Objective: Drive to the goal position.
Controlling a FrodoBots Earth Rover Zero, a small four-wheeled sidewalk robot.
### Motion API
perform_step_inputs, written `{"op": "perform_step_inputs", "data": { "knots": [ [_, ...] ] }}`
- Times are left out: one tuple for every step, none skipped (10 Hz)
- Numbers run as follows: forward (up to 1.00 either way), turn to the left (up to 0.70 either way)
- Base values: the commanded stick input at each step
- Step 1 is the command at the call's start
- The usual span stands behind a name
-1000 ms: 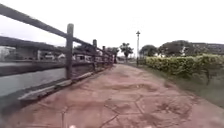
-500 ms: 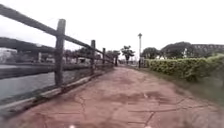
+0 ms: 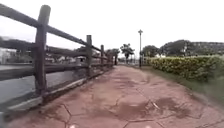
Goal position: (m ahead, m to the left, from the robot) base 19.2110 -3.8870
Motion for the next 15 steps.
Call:
{"op": "perform_step_inputs", "data": {
  "knots": [
    [1.0, -0.38],
    [1.0, -0.38],
    [1.0, -0.38],
    [1.0, -0.38],
    [1.0, -0.38],
    [1.0, -0.38],
    [1.0, -0.38],
    [1.0, -0.38],
    [1.0, -0.08],
    [1.0, 0.02],
    [1.0, 0.02],
    [1.0, 0.02],
    [1.0, 0.02],
    [1.0, 0.02],
    [1.0, 0.02]
  ]
}}
